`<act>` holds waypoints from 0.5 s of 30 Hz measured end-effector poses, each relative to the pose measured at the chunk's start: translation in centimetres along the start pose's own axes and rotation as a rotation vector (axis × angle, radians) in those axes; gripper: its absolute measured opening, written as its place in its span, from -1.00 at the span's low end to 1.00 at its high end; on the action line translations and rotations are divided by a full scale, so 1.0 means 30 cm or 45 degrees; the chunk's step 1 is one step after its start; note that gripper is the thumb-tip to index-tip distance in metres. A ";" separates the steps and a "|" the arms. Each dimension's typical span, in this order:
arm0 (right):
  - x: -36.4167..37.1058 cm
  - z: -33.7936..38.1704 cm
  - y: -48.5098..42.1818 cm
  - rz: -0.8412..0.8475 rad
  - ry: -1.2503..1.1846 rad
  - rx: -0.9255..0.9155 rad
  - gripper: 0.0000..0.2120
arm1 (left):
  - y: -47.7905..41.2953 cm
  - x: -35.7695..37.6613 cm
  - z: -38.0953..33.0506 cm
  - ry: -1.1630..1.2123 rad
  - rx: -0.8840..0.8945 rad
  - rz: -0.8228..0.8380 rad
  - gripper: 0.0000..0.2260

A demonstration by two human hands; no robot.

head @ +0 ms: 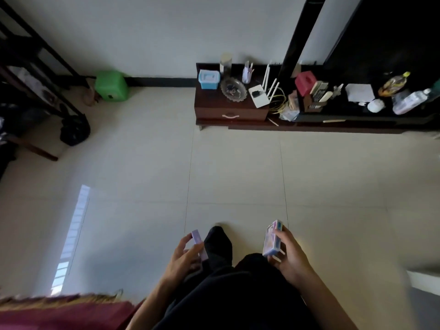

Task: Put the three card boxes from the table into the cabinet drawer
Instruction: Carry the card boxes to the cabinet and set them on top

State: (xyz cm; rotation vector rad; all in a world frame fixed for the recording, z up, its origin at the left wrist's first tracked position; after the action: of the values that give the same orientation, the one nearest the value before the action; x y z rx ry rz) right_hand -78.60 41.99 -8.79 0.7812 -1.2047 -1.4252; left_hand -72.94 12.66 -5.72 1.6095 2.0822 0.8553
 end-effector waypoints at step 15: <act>0.224 0.680 -0.174 0.012 0.054 -0.133 -0.76 | -0.587 0.252 -0.559 -0.061 0.033 0.121 -0.68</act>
State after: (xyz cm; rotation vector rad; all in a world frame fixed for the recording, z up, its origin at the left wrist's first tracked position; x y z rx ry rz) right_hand -100.57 40.35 -7.14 0.7288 -1.0912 -1.4449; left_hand -98.36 13.07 -4.32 1.7374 2.0063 0.8150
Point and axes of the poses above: each hand's wrist, its own y-axis away from the middle knuckle, its own x-axis out of the palm, z = x × y, the point moved 10 cm from there along -y, towards the middle knuckle, and after that the axes turned 13 degrees about x, right-handed, at the moved point
